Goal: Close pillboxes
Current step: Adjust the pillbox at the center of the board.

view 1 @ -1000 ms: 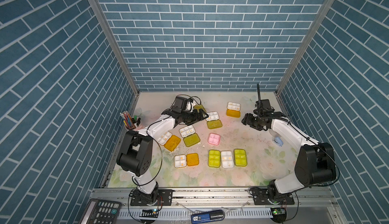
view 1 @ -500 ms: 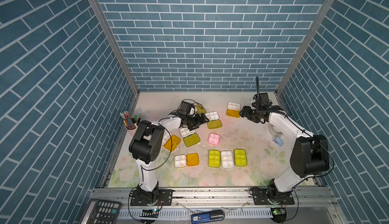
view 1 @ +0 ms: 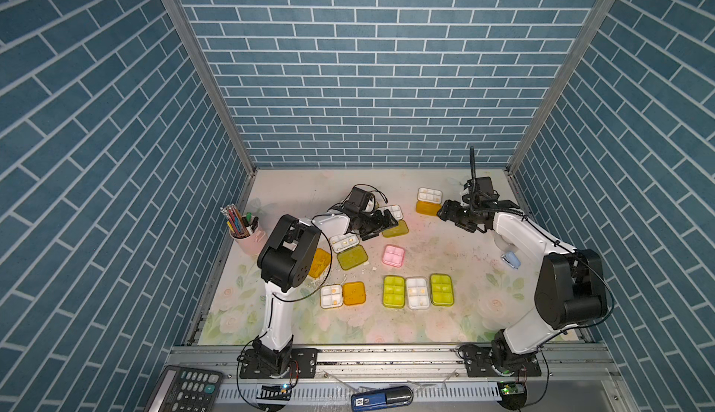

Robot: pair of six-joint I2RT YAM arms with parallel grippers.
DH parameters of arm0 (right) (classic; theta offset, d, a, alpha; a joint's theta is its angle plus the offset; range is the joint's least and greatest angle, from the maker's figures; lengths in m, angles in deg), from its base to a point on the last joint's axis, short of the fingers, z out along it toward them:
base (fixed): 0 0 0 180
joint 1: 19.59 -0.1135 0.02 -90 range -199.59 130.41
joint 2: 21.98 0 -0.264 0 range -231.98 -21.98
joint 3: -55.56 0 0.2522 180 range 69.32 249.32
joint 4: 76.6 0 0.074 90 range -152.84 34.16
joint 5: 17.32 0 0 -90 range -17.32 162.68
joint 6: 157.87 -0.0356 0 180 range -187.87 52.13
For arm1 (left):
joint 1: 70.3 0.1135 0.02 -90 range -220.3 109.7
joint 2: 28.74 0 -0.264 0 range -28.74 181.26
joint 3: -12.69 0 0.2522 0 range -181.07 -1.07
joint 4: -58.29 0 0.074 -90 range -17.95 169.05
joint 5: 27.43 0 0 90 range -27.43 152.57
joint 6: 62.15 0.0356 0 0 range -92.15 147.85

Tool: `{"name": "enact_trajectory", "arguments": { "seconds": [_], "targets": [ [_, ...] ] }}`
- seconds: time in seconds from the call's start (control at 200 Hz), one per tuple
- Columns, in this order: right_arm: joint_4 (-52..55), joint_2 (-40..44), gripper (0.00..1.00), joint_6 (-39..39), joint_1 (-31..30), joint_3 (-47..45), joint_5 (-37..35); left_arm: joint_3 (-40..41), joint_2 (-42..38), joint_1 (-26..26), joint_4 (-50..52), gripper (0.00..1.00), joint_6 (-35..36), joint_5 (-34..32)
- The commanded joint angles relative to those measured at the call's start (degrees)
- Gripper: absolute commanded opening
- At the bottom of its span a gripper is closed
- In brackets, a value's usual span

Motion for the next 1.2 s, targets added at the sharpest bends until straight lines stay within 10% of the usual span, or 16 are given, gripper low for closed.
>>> {"name": "enact_trajectory", "arguments": {
  "seconds": [0.0,0.805,1.195],
  "targets": [
    [-0.64,3.13,0.79,-0.11,-0.06,-1.49,-0.29,-2.47,1.7,-1.22,1.05,0.95,0.14,-1.0],
    [-1.07,7.73,0.78,0.22,2.45,-5.5,0.85,-13.87,5.75,-9.59,0.71,0.93,-0.58,0.19],
    [-4.2,5.94,0.77,-0.73,2.38,-7.56,4.54,-20.95,3.78,-1.49,18.45,0.95,10.55,-10.54]
  ]
}}
